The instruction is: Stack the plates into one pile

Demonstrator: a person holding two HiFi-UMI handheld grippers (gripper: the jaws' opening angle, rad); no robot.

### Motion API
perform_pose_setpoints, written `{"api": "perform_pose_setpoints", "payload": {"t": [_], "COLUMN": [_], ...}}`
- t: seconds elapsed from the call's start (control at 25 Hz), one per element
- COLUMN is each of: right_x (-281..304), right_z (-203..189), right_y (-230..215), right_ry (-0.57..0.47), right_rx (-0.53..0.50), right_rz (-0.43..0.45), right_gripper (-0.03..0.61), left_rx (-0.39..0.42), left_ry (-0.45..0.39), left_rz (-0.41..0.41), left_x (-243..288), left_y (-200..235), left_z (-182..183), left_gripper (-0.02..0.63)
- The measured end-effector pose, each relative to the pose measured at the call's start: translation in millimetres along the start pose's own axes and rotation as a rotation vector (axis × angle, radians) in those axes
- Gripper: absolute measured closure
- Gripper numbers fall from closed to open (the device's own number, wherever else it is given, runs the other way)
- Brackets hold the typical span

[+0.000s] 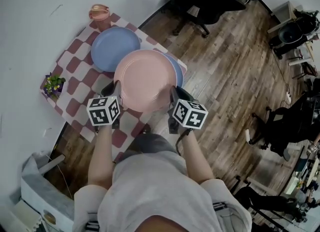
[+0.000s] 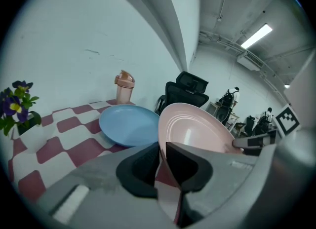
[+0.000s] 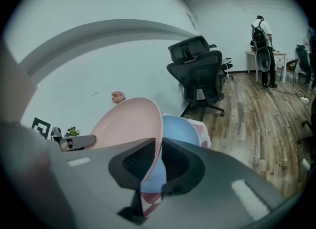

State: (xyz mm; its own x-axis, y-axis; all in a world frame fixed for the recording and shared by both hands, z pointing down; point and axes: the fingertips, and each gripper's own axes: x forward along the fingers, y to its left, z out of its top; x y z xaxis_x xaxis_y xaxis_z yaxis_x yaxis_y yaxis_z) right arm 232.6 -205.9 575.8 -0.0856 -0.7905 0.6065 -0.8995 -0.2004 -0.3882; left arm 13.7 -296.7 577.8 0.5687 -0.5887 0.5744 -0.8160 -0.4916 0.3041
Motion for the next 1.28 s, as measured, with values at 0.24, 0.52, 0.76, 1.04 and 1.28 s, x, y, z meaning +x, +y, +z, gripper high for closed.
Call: {"api": "perform_pose_setpoints", "payload": {"t": [0.24,0.52,0.76,1.04,1.28], "right_x": [1.4,15.6,25.4,33.1,36.8], "right_z": [1.1,-6.1,-11.4,-12.5,-13.5], "right_y": [-33.1,-58.3,-71.3,-78.0,-82.5], "right_ry": [0.005,0.05,0.072,0.083,0.081], "right_rx": [0.014,0.018,0.017,0.003,-0.021], "right_rz": [-0.069,-0.118,-0.143,-0.157,-0.189], "right_gripper": [0.532,0.532,0.532,0.531,0.526], "left_rx": [0.061,0.077,0.08,0.088,0.123], "left_ry": [0.066,0.143,0.182,0.19,0.188], "left_rz": [-0.053,-0.078,-0.084,-0.079,-0.071], "left_x": [35.2,64.5,80.2,87.1,89.4], "left_y": [-21.5,-28.6,-29.8,-29.6,-28.6], "left_z": [-5.5,-19.5,-30.9,-34.7,-34.9], "left_gripper": [0.555,0.549,0.545,0.537,0.518]}}
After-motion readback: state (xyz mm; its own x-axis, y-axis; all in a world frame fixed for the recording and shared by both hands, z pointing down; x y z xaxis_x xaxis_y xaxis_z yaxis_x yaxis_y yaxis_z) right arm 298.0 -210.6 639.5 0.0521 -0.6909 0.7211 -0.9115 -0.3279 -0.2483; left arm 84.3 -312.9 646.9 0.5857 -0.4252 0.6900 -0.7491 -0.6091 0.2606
